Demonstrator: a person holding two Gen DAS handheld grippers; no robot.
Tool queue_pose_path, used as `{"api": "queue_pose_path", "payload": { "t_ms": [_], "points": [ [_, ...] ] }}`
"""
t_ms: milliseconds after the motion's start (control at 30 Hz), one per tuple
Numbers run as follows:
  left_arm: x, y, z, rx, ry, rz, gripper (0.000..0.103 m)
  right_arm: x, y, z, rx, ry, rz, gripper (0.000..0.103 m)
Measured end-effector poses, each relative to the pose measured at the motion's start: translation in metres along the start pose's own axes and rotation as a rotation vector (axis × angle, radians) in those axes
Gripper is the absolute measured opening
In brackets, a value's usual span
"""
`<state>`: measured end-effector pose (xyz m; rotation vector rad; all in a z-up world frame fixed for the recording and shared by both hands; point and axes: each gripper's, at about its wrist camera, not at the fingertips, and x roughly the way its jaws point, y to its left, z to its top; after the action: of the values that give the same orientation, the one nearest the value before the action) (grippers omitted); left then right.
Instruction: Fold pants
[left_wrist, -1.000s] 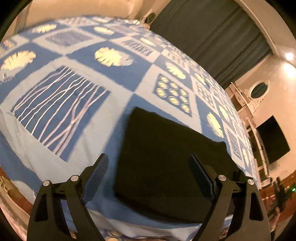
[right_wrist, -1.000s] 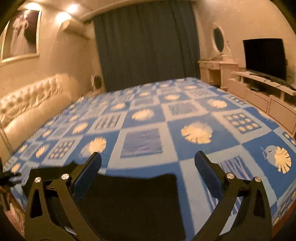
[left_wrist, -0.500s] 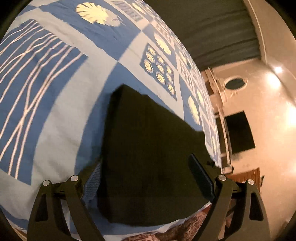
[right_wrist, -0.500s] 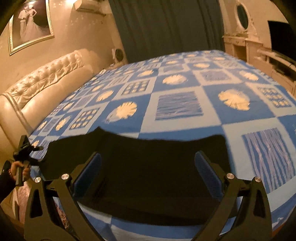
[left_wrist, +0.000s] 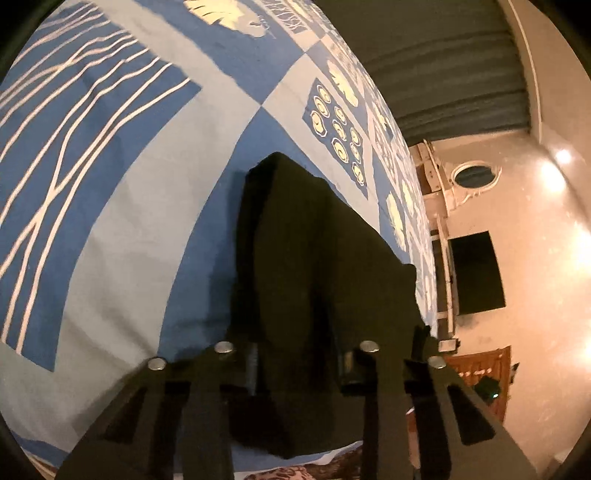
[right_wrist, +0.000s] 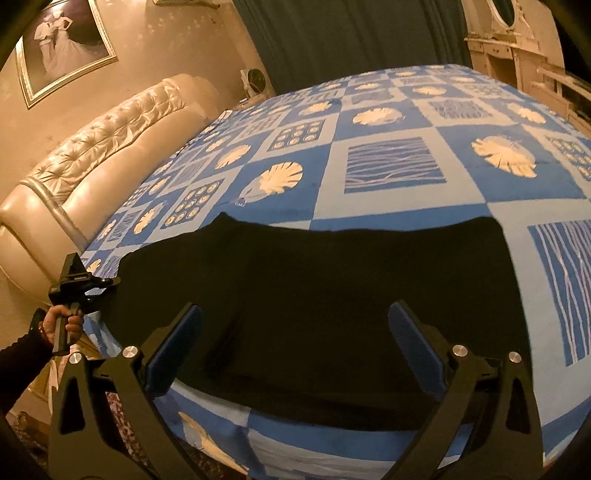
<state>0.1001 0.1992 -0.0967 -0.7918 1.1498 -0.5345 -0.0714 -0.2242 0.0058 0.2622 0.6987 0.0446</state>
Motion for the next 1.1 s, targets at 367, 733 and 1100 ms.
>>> {"api": "queue_pose_path", "payload": {
  "t_ms": [367, 733, 1100],
  "points": [
    [-0.016, -0.047, -0.004, 0.039, -0.071, -0.079, 0.016, 0.010, -0.006, -0.006, 0.069, 0.074, 0.052, 0.101],
    [0.011, -0.155, -0.027, 0.217, -0.034, -0.125, 0.016, 0.017, -0.022, -0.010, 0.172, 0.125, 0.055, 0.101],
    [0.092, -0.227, -0.084, 0.455, 0.009, 0.033, 0.017, 0.018, -0.026, -0.008, 0.211, 0.127, 0.073, 0.101]
  ]
}}
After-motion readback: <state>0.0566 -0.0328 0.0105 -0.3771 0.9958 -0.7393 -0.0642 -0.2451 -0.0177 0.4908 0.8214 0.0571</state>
